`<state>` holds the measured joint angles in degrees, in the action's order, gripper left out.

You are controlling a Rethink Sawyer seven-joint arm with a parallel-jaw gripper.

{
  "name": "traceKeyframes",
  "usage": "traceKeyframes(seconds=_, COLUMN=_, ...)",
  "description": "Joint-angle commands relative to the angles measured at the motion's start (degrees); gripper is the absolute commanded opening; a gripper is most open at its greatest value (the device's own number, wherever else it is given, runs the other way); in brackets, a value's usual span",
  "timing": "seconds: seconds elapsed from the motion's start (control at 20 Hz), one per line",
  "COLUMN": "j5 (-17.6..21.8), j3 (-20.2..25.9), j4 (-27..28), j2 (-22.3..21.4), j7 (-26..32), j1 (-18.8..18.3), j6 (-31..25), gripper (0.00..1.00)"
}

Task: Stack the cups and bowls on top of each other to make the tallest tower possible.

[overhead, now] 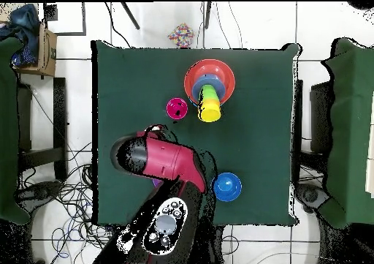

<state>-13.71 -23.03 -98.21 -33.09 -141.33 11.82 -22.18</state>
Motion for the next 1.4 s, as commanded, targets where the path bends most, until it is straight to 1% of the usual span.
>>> traceKeyframes(seconds=0.05, j5=-0.43, j3=8.89, j4=-4.45, j2=5.69, j7=-7.96, j1=-1.6, j6=8.41, gripper=1.0)
traceKeyframes(seconds=0.15, j5=-0.53, j3=9.49, j4=-4.67, j2=6.28, j7=-8.0, j1=-1.97, j6=10.47, gripper=1.0)
traceKeyframes(seconds=0.25, j5=-0.81, j3=9.26, j4=-4.59, j2=6.5, j7=-7.91, j1=-1.8, j6=10.32, gripper=1.0)
traceKeyframes(seconds=0.45, j5=-0.85, j3=6.58, j4=-2.28, j2=7.79, j7=-7.01, j1=0.34, j6=4.88, gripper=1.0)
traceKeyframes(seconds=0.6, j5=-1.76, j3=6.51, j4=-1.46, j2=8.4, j7=-7.84, j1=1.12, j6=4.37, gripper=1.0)
traceKeyframes(seconds=0.75, j5=-2.52, j3=6.15, j4=-0.97, j2=7.94, j7=-8.53, j1=1.73, j6=3.01, gripper=1.0)
traceKeyframes(seconds=0.8, j5=-2.65, j3=6.25, j4=-0.99, j2=7.74, j7=-8.55, j1=1.75, j6=2.91, gripper=1.0)
traceKeyframes(seconds=1.05, j5=-3.1, j3=8.52, j4=-1.42, j2=8.32, j7=-8.05, j1=-0.14, j6=6.85, gripper=1.0)
traceKeyframes(seconds=1.4, j5=-3.93, j3=8.49, j4=-0.17, j2=8.62, j7=-7.61, j1=-0.77, j6=5.53, gripper=1.0)
